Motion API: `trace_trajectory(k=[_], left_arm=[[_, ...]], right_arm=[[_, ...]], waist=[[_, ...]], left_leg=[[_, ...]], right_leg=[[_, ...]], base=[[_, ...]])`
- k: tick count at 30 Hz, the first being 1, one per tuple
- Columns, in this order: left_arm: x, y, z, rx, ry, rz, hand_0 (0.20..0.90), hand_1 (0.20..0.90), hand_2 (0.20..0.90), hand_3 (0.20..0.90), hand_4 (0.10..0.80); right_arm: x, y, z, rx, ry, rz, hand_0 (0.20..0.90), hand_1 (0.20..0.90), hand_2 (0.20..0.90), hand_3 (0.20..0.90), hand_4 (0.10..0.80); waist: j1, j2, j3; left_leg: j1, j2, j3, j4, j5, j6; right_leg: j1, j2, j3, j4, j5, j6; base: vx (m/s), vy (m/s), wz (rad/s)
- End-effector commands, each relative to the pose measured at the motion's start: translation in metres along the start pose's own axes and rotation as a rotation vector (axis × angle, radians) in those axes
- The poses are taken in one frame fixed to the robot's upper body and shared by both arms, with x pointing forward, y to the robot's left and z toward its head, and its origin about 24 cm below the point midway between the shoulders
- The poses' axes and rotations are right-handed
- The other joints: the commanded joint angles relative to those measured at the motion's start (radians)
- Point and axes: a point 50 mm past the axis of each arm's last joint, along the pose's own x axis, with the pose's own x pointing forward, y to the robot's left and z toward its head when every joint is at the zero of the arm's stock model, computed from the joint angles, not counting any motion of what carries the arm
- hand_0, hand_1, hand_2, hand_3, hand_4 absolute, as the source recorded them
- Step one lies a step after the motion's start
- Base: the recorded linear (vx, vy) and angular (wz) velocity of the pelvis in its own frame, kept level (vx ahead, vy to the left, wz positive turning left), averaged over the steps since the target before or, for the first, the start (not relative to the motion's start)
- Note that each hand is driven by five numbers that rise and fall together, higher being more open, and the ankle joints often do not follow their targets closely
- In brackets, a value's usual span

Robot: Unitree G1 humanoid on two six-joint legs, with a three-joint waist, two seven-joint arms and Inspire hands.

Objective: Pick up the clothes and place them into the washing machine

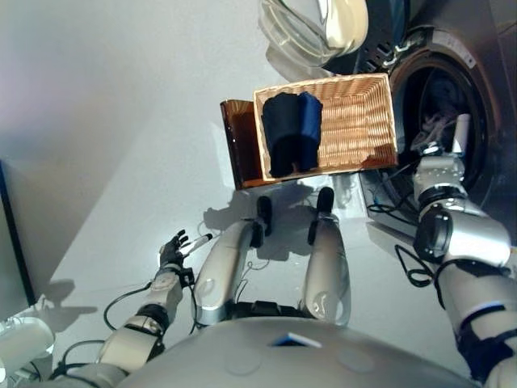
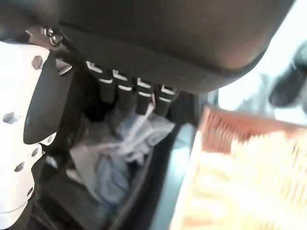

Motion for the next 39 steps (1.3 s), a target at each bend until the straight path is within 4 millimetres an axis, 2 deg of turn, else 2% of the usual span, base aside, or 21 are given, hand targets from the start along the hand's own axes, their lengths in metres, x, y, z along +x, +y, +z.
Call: trace_trajectory(k=[1,5,7,16,21,28,31,39], left_arm=[[-0.006,0.026,-0.025,0.012,0.065,0.105,0.9,0.9,0.9,0.9,0.8],[-0.007,0.029,-0.026,0.004,0.066,0.125,0.9,0.9,0.9,0.9,0.8],[-0.006,0.029,-0.025,0.004,0.064,0.128,0.9,0.9,0.9,0.9,0.8],[-0.005,0.033,-0.021,0.018,0.062,0.166,0.9,0.9,0.9,0.9,0.8],[-0.004,0.037,-0.022,0.048,0.08,0.189,0.9,0.9,0.9,0.9,0.8],[-0.009,0.044,-0.036,0.07,0.142,0.218,0.9,0.9,0.9,0.9,0.8],[-0.011,0.046,-0.045,0.096,0.179,0.222,0.9,0.9,0.9,0.9,0.8],[-0.011,0.048,-0.043,0.109,0.178,0.223,0.9,0.9,0.9,0.9,0.8]], right_arm=[[0.0,0.015,0.049,-0.133,-0.219,0.084,0.9,0.9,0.9,0.9,0.8],[-0.003,0.01,0.011,-0.384,-0.19,0.15,0.9,0.9,0.9,0.9,0.8],[-0.003,0.008,0.006,-0.412,-0.188,0.155,0.9,0.9,0.9,0.9,0.8],[-0.017,0.006,-0.045,-0.72,-0.175,0.269,0.9,0.9,0.9,0.9,0.8],[-0.034,0.009,-0.078,-0.999,-0.224,0.412,0.9,0.9,0.9,0.9,0.8],[-0.052,-0.018,-0.121,-1.073,-0.138,0.506,0.9,0.9,0.9,0.9,0.8],[-0.056,-0.027,-0.133,-1.117,-0.097,0.528,0.9,0.9,0.9,0.9,0.8],[-0.068,-0.015,-0.147,-1.16,-0.092,0.597,0.9,0.9,0.9,0.9,0.8]], waist=[[0.018,0.003,-0.028],[0.018,-0.024,-0.038],[0.016,-0.029,-0.039],[0.009,-0.072,-0.06],[0.005,-0.095,-0.076],[0.004,-0.106,-0.109],[0.005,-0.109,-0.126],[0.012,-0.103,-0.122]], left_leg=[[0.001,0.051,-0.057,-0.117,0.09,-0.135],[0.059,0.06,-0.065,-0.172,0.114,-0.142],[0.075,0.061,-0.068,-0.186,0.12,-0.144],[0.167,0.077,-0.086,-0.239,0.139,-0.154],[0.222,0.093,-0.088,-0.281,0.152,-0.16],[0.276,0.104,-0.099,-0.306,0.153,-0.164],[0.298,0.109,-0.1,-0.316,0.151,-0.165],[0.297,0.107,-0.1,-0.309,0.149,-0.166]], right_leg=[[0.061,0.002,-0.034,-0.033,-0.003,-0.04],[0.128,-0.001,-0.05,-0.096,0.021,-0.031],[0.146,-0.002,-0.057,-0.109,0.023,-0.03],[0.245,0.006,-0.083,-0.156,0.026,-0.023],[0.294,0.014,-0.094,-0.186,0.024,-0.019],[0.353,0.019,-0.115,-0.209,0.016,-0.013],[0.375,0.02,-0.118,-0.217,0.01,-0.012],[0.37,0.024,-0.124,-0.205,0.002,-0.014]], base=[[0.053,-0.014,-0.07],[0.057,-0.023,-0.06],[0.053,-0.021,0.0],[0.06,-0.036,0.05],[0.05,-0.034,-0.03],[0.052,-0.038,0.02],[0.056,-0.031,-0.01],[-0.006,-0.006,0.02]])
